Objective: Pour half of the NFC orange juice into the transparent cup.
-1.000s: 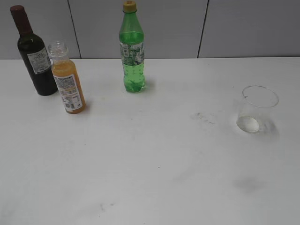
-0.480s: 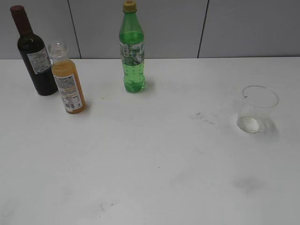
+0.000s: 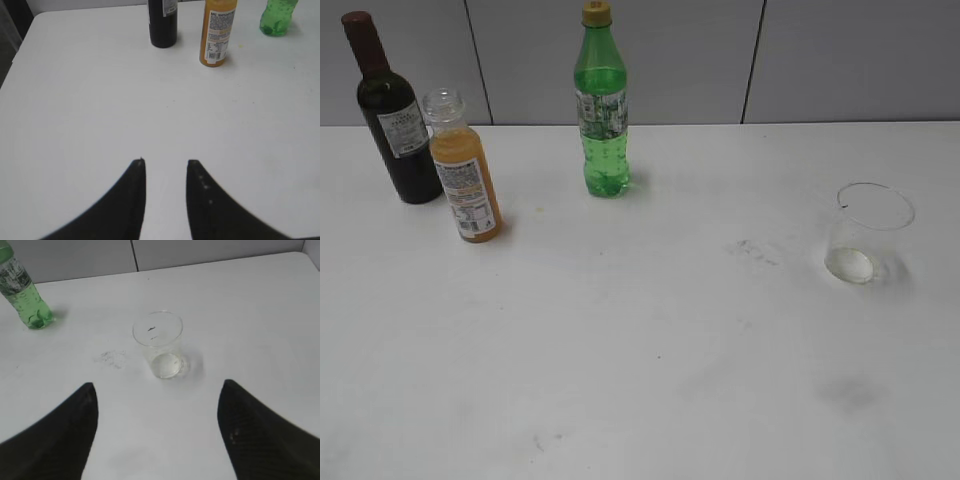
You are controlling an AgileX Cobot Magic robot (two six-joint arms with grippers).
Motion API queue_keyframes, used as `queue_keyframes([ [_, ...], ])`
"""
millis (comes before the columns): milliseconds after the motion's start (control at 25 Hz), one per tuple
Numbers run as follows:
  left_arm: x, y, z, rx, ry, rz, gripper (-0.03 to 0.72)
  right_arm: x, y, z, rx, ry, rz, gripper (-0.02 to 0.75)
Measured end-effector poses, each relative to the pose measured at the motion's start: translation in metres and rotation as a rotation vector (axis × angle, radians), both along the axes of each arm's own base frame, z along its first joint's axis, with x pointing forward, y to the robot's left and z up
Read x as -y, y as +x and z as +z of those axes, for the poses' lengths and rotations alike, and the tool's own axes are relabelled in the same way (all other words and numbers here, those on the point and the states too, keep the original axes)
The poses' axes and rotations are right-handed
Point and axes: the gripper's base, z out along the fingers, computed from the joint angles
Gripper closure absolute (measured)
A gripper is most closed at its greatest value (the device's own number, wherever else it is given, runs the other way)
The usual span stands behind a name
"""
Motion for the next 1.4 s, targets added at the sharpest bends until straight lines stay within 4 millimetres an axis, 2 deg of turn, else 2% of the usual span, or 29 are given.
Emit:
queue_keyframes([
  [200, 0.0, 0.0, 0.0, 0.0, 0.0, 0.0, 0.459, 0.001, 0.009, -0.01, 0.039, -0.073, 0.018, 0.165],
  [400, 0.0, 0.0, 0.0, 0.0, 0.0, 0.0, 0.459, 0.001, 0.017, -0.026, 0.049, -0.059, 0.013, 0.165],
  [600, 0.0, 0.0, 0.0, 0.0, 0.0, 0.0, 0.459, 0.005, 0.024, -0.032, 0.114, -0.105, -0.022, 0.165],
  [1000, 0.0, 0.0, 0.0, 0.0, 0.0, 0.0, 0.459, 0.01, 0.049, -0.046, 0.046, -0.056, -0.091, 0.165],
  [1160, 0.0, 0.0, 0.0, 0.0, 0.0, 0.0, 0.459, -0.002, 0.058, -0.051, 0.032, -0.058, -0.017, 0.165],
  [1400, 0.0, 0.0, 0.0, 0.0, 0.0, 0.0, 0.459, -0.04, 0.08, -0.063, 0.089, -0.164, 0.181, 0.165],
])
